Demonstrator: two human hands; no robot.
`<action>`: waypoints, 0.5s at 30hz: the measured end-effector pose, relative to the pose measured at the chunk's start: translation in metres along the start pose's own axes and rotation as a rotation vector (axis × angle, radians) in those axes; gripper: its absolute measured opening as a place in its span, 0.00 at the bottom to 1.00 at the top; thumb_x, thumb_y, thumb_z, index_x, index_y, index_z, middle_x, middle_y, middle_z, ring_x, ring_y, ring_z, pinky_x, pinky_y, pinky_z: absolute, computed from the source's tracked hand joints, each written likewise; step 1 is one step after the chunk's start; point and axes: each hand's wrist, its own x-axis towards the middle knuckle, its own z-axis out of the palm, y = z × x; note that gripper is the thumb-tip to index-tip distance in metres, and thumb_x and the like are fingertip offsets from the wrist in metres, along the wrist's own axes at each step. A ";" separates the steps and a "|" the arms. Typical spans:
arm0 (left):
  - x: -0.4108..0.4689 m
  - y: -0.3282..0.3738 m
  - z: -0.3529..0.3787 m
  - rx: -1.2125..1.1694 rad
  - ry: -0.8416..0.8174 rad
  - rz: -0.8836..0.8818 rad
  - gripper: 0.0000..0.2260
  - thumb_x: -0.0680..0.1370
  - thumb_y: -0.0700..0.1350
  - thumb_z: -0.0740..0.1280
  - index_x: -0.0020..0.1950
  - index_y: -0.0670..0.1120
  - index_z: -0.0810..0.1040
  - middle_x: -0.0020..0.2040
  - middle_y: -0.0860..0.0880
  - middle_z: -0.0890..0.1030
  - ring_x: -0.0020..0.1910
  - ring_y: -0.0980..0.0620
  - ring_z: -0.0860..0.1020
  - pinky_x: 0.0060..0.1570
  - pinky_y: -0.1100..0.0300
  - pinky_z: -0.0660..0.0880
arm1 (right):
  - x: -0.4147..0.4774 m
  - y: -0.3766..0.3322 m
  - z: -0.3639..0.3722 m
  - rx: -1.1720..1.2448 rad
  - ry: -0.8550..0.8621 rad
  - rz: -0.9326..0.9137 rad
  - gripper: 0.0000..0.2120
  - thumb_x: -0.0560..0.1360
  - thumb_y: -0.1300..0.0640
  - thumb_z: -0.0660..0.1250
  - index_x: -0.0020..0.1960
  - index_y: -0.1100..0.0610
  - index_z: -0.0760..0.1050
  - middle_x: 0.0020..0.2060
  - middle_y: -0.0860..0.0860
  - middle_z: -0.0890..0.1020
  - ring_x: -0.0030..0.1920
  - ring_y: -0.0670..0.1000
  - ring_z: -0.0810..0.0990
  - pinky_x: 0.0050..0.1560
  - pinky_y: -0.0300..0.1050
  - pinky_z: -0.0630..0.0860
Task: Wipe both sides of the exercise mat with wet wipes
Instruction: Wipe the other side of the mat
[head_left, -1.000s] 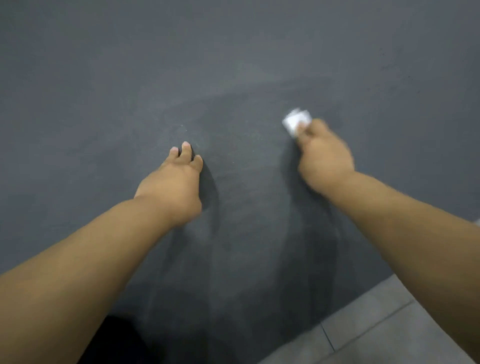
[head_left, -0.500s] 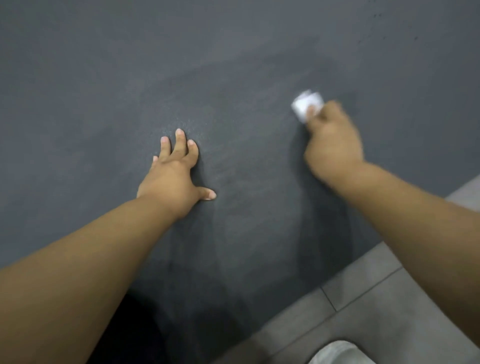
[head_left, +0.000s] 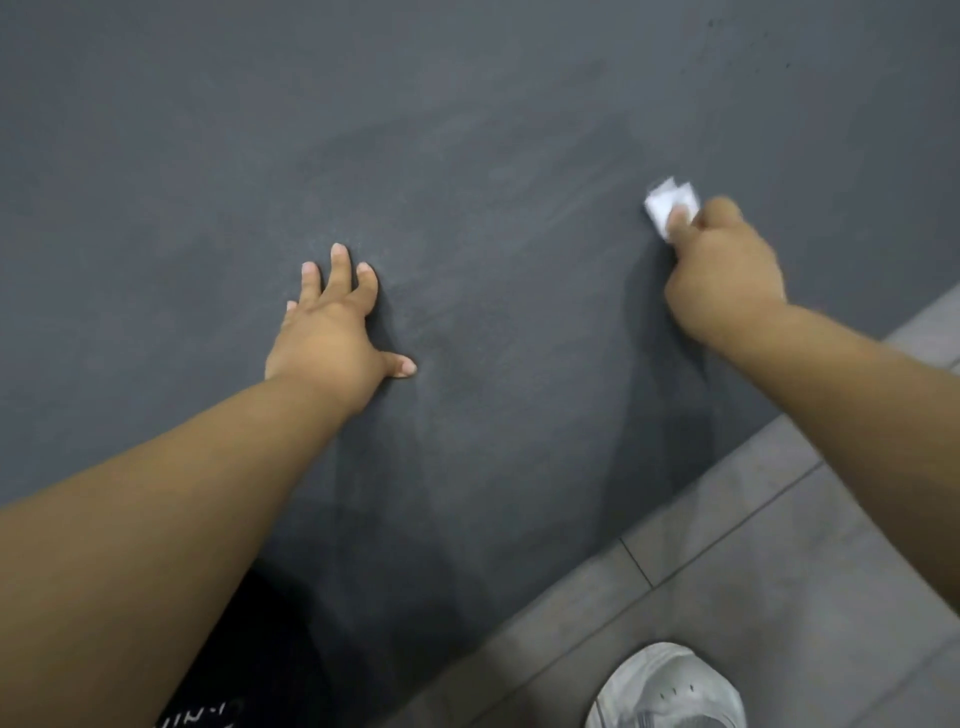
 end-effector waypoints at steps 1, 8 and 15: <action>0.000 0.001 0.000 -0.002 0.001 -0.007 0.45 0.71 0.53 0.73 0.78 0.49 0.46 0.77 0.52 0.38 0.76 0.48 0.37 0.74 0.49 0.44 | -0.015 -0.009 0.008 0.031 0.062 -0.087 0.23 0.76 0.63 0.57 0.71 0.61 0.64 0.56 0.65 0.70 0.51 0.66 0.73 0.52 0.52 0.70; -0.007 0.014 -0.001 0.039 0.009 -0.039 0.39 0.74 0.48 0.70 0.77 0.45 0.49 0.78 0.50 0.41 0.76 0.45 0.41 0.72 0.47 0.56 | -0.117 -0.069 0.051 0.200 0.011 -0.824 0.21 0.77 0.53 0.50 0.54 0.59 0.80 0.40 0.51 0.69 0.36 0.52 0.67 0.34 0.40 0.59; -0.043 0.027 0.024 0.019 -0.009 0.180 0.26 0.81 0.45 0.59 0.77 0.48 0.54 0.78 0.53 0.42 0.76 0.50 0.41 0.72 0.53 0.54 | -0.035 0.027 0.023 0.110 0.146 0.012 0.12 0.79 0.54 0.56 0.58 0.61 0.68 0.48 0.57 0.68 0.50 0.61 0.72 0.43 0.46 0.61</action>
